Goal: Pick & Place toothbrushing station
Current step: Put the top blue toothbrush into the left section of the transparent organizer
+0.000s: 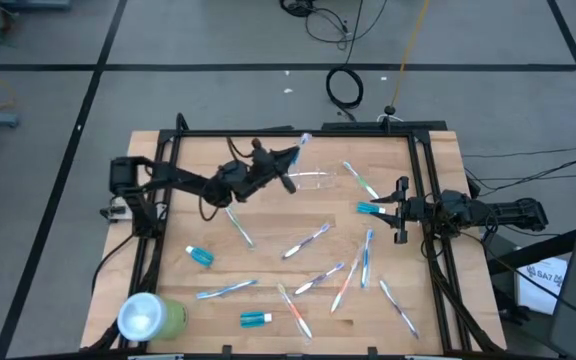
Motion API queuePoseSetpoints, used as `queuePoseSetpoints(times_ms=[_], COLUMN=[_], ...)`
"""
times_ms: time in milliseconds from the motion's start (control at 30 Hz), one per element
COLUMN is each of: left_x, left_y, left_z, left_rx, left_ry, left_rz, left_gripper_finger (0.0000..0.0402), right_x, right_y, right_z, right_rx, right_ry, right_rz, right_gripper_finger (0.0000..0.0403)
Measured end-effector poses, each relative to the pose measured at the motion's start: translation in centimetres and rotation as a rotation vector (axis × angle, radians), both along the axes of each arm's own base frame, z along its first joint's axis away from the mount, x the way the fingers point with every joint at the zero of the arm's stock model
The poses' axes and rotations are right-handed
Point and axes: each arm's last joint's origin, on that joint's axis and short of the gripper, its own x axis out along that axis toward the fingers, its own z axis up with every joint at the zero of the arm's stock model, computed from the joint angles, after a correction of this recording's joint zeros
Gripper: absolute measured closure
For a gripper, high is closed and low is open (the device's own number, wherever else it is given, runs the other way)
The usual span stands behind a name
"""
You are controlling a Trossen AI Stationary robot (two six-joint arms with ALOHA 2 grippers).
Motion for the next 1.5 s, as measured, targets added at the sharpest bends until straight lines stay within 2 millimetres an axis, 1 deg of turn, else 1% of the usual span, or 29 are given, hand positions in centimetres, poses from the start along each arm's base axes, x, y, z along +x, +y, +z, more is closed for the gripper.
queuePoseSetpoints(times_ms=[100, 200, 333, 467, 600, 800, 933, 1033, 1200, 1500], left_x=[0.3, 0.6, 0.9, 1.1, 1.2, 1.4, 1.2, 1.2, 1.2, 1.4], left_y=[0.8, 1.2, 2.0, 2.3, 2.4, 2.1, 2.4, 2.5, 2.3, 1.3], left_z=[-1.3, -2.8, -4.9, -6.6, -8.1, -8.9, -9.4, -9.5, -9.6, -10.2], left_rx=[-0.028, -0.014, -0.005, -0.024, -0.016, -0.015, -0.025, -0.060, -0.095, -0.084], left_ry=[-0.011, 0.015, 0.027, 0.025, 0.087, 0.172, 0.226, 0.221, 0.201, 0.290], left_rz=[0.028, 0.038, -0.012, -0.013, 0.015, 0.021, 0.113, 0.156, 0.152, 0.134], left_gripper_finger=[0.0401, 0.0401, 0.0401, 0.0401, 0.0401, 0.0401, 0.0398, 0.0398, 0.0397, 0.0395], right_x=[0.0, 0.0, 0.0, 0.0, 0.0, 0.0, 0.0, 0.0, 0.0, 0.0], right_y=[0.0, 0.0, 0.0, 0.0, 0.0, 0.0, 0.0, 0.0, 0.0, 0.0], right_z=[0.0, 0.0, 0.0, 0.0, 0.0, 0.0, 0.0, 0.0, 0.0, 0.0], right_rx=[0.000, 0.000, -0.001, -0.001, -0.001, -0.001, -0.004, -0.004, -0.004, -0.001], right_ry=[0.000, 0.000, -0.001, -0.001, -0.001, -0.001, -0.002, -0.001, -0.001, -0.001], right_rz=[0.000, 0.000, 0.000, 0.000, 0.000, 0.000, -0.001, 0.000, 0.000, 0.000], right_gripper_finger=[0.0261, 0.0261, 0.0261, 0.0261, 0.0261, 0.0261, 0.0261, 0.0261, 0.0261, 0.0261])
